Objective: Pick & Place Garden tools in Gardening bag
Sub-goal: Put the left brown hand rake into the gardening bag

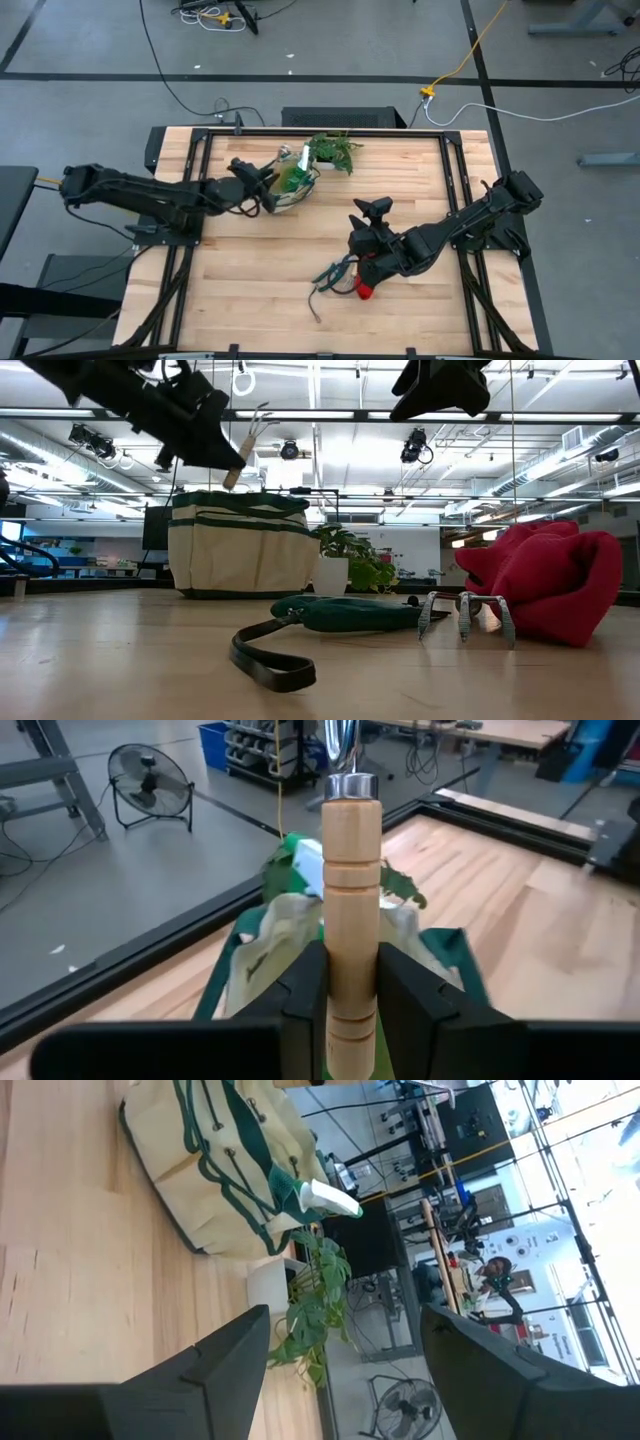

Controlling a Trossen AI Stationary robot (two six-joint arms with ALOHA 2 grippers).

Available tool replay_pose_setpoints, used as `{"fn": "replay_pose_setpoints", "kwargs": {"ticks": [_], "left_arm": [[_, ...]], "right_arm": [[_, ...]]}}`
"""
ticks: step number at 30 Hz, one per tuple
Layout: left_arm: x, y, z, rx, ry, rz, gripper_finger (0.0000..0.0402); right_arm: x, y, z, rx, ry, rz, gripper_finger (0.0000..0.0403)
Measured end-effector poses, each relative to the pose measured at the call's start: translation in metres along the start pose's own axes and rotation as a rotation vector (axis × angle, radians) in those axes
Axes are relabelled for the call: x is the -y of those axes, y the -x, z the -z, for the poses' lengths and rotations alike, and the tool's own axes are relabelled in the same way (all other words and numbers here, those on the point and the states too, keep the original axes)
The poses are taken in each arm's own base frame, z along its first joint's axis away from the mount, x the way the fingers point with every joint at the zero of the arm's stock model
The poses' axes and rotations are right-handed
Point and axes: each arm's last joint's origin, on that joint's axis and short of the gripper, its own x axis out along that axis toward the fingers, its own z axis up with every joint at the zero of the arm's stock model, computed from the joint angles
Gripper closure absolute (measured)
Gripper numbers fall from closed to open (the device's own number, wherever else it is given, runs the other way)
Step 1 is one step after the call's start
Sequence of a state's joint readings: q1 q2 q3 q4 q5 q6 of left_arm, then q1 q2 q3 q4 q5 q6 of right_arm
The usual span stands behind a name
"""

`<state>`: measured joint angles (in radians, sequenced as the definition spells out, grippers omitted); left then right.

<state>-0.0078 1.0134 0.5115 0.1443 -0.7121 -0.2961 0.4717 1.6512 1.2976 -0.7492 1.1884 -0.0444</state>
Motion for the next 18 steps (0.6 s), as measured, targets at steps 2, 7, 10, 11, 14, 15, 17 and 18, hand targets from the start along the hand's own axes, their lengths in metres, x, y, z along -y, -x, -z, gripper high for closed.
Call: {"fn": "replay_pose_setpoints", "kwargs": {"ticks": [2, 7, 10, 11, 14, 15, 17, 18], "left_arm": [[-0.003, -0.002, 0.004, 0.002, 0.002, -0.003, 0.033], [-0.01, -0.003, 0.017, -0.025, -0.025, -0.016, 0.033], [-0.01, -0.003, 0.021, -0.011, -0.01, 0.005, 0.033], [-0.01, -0.003, 0.021, -0.004, -0.006, 0.019, 0.033], [-0.009, -0.003, 0.02, -0.001, -0.006, 0.039, 0.033], [-0.009, -0.003, 0.02, 0.001, -0.015, 0.039, 0.033], [-0.009, -0.003, 0.02, -0.001, -0.022, 0.039, 0.033], [-0.009, -0.003, 0.02, -0.002, -0.02, 0.042, 0.033]], "right_arm": [[0.0, 0.0, 0.0, 0.0, 0.001, 0.0, 0.0142], [0.0, 0.0, 0.0, 0.0, -0.001, 0.0, 0.0142], [0.0, 0.0, 0.0, 0.001, -0.004, 0.0, 0.0142], [0.0, 0.0, 0.0, 0.001, -0.005, 0.0, 0.0142], [0.0, 0.0, 0.0, 0.002, -0.007, 0.0, 0.0142], [0.0, 0.0, 0.0, 0.002, -0.008, 0.0, 0.0142], [0.0, 0.0, -0.001, 0.003, -0.01, 0.0, 0.0142], [0.0, 0.0, -0.001, 0.003, -0.01, 0.0, 0.0142]]}}
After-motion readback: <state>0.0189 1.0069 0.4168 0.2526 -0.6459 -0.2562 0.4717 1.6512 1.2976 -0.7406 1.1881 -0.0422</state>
